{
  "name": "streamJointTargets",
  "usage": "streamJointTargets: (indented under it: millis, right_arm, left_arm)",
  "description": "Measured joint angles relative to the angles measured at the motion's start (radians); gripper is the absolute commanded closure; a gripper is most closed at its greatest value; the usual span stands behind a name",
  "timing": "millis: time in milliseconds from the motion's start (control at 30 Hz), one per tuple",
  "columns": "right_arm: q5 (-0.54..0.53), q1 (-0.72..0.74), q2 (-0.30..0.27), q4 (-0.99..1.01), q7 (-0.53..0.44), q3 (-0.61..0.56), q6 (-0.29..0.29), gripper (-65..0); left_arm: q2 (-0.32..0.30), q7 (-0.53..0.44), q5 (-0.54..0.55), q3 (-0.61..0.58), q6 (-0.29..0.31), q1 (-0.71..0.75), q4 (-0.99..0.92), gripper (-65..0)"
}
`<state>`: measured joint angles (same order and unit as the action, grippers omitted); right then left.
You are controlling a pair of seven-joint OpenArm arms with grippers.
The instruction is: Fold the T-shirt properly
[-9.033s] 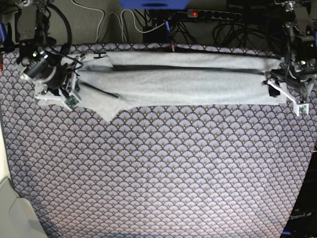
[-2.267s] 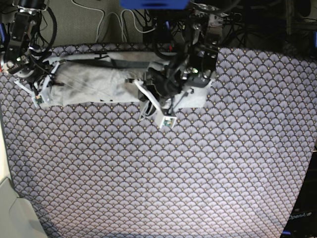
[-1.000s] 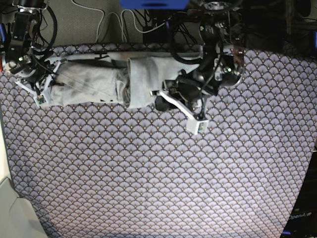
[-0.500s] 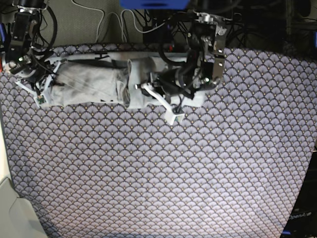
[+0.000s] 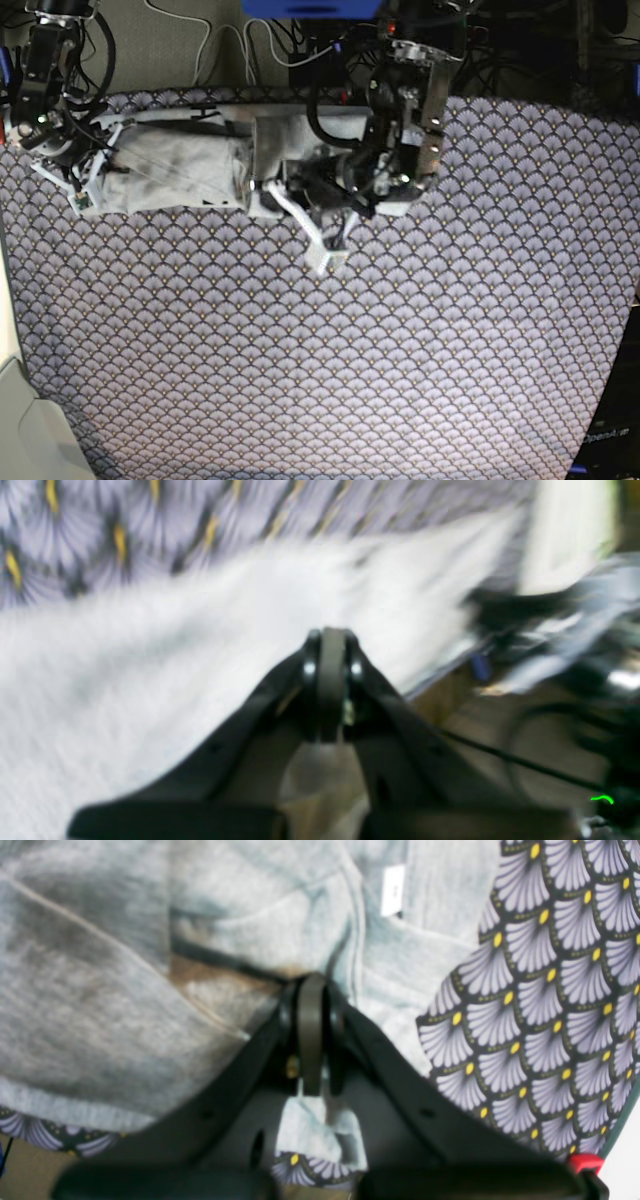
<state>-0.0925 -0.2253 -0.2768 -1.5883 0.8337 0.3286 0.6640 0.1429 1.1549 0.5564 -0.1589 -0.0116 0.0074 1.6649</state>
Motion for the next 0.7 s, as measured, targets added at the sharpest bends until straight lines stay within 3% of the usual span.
streamJointTargets:
  millis: [100,267,367,467,600,700]
  right_arm:
    - [-0.002,0.000,0.000,0.000,0.003,0.000,0.000,0.0]
    - [-0.006,0.002,0.000,-0.009,0.010,0.002,0.001,0.0]
    - [-0.024,-0.009,0.012,-0.048,0.040,0.032,0.013,0.0]
    - [-0.034,-0.019,0.020,-0.106,0.090,0.066,0.028,0.0]
    - [-0.029,0.003,0.013,-0.198,0.154,0.095,0.027,0.0]
    - [-0.043,0.019,0.014,-0.246,0.185,0.091,0.028,-4.3]
  left_arm:
    - [-0.036,-0.007,0.043,-0.008,0.009,0.004,0.097,-0.2]
    - [-0.234,0.015,0.017,0.000,0.001,0.081,0.097,-0.2]
    - [-0.309,0.000,0.039,0.027,0.005,0.107,0.100,-0.2]
    - [-0.321,-0.010,0.032,0.097,0.005,0.132,0.103,-0.3]
    - [-0.319,-0.001,0.031,0.106,0.008,0.138,0.085,-0.3]
    - [-0.312,-0.011,0.033,0.105,0.008,0.126,0.008,-0.3]
